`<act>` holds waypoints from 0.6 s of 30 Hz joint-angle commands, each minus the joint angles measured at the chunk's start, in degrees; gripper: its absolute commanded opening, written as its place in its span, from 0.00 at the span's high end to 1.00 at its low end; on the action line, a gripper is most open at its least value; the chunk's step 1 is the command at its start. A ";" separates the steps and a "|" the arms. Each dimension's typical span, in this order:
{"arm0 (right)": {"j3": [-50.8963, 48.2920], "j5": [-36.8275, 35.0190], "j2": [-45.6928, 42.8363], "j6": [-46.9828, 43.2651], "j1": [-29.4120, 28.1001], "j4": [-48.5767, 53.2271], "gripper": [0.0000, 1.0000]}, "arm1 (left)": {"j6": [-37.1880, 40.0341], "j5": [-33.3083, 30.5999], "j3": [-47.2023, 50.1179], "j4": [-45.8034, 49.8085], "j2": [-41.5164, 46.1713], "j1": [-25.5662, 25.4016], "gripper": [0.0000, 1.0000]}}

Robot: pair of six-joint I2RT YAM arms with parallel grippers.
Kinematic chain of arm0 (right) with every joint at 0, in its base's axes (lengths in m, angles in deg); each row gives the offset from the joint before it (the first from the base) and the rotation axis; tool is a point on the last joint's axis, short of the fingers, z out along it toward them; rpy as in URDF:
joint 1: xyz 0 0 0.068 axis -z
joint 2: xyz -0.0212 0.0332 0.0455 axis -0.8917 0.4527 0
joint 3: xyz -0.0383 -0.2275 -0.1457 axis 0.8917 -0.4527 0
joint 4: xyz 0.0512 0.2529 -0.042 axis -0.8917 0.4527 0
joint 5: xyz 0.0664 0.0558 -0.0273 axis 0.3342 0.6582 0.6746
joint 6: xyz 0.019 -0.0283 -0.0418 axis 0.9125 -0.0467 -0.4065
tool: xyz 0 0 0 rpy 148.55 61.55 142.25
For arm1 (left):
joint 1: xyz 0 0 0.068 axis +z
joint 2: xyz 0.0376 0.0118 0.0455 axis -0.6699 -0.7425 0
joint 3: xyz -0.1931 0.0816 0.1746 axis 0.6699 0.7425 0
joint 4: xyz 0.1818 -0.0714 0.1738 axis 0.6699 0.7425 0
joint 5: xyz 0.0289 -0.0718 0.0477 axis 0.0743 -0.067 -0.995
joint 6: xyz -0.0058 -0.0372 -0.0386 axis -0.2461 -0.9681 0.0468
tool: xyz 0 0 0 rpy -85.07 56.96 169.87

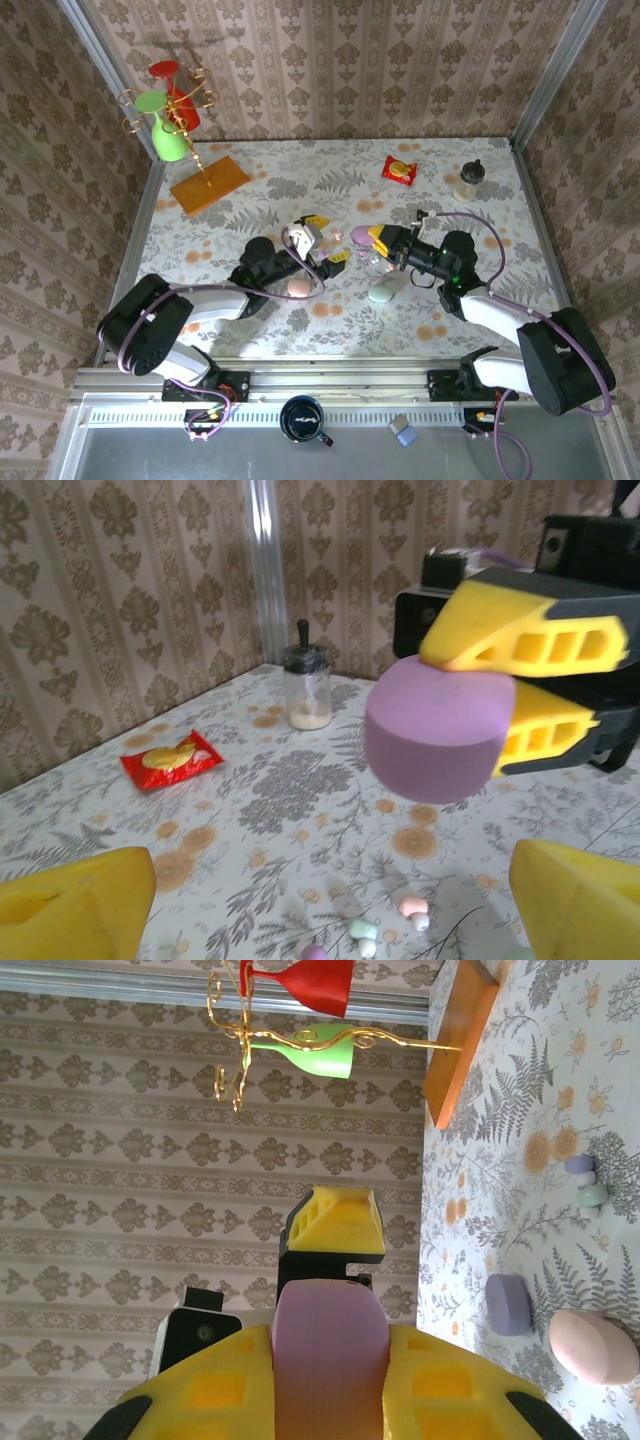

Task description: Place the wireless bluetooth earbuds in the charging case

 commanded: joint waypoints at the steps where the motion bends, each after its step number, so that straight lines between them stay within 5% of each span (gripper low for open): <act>1: 0.39 1.41 0.76 1.95 -0.25 -4.87 0.88 | -3.25 4.29 -1.50 -7.47 -1.54 0.13 0.10; 3: 0.62 1.09 1.02 2.04 -0.25 -5.16 0.88 | -6.16 5.29 -1.21 -10.46 -2.32 0.97 0.17; 6: 1.08 0.55 1.52 2.04 -0.76 -5.63 0.88 | -6.27 5.90 -1.71 -10.02 -1.82 0.70 0.00; 10: 2.39 1.18 2.87 2.67 -1.82 -6.83 0.87 | -7.03 10.97 -3.58 -9.79 -2.80 0.49 0.00; 18: 2.68 1.13 6.84 7.37 -2.57 -15.31 0.87 | -5.97 15.90 -5.97 -10.07 -5.81 -1.02 0.16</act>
